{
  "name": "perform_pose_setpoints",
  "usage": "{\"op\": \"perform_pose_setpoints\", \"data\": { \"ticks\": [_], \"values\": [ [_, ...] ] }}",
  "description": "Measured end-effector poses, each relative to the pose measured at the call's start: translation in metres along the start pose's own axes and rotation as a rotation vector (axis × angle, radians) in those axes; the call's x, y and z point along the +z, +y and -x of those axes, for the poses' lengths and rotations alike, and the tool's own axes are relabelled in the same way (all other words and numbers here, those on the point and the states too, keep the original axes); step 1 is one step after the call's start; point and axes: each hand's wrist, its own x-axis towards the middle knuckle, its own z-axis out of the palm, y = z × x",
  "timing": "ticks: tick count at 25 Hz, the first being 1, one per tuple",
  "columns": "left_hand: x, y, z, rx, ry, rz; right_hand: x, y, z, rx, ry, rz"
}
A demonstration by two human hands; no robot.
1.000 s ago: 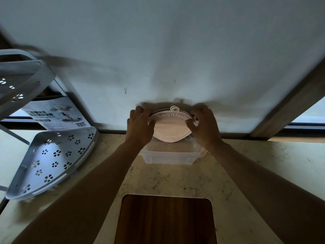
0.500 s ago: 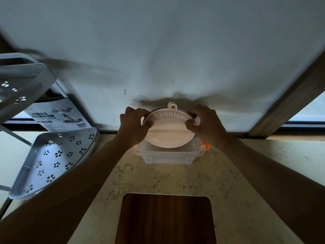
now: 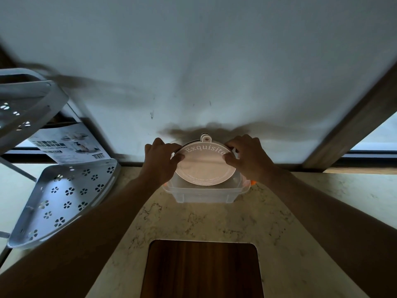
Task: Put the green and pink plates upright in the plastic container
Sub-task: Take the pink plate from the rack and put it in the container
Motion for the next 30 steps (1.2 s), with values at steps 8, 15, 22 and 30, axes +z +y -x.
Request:
{"op": "perform_pose_setpoints", "data": {
  "ticks": [8,15,22,30],
  "values": [
    [0.0,-0.002,-0.001,0.045,0.041,0.012,0.0,0.003,0.003,0.014,-0.04,-0.023],
    [-0.005,0.001,-0.007,-0.031,0.031,0.068,-0.005,-0.002,-0.002,0.047,-0.022,-0.058],
    [0.003,0.005,-0.015,-0.087,0.009,0.088,0.005,0.005,-0.006,0.101,0.021,-0.035],
    [0.01,0.006,-0.015,-0.123,0.059,0.127,0.011,0.002,-0.012,0.064,0.087,-0.046]
  ]
}}
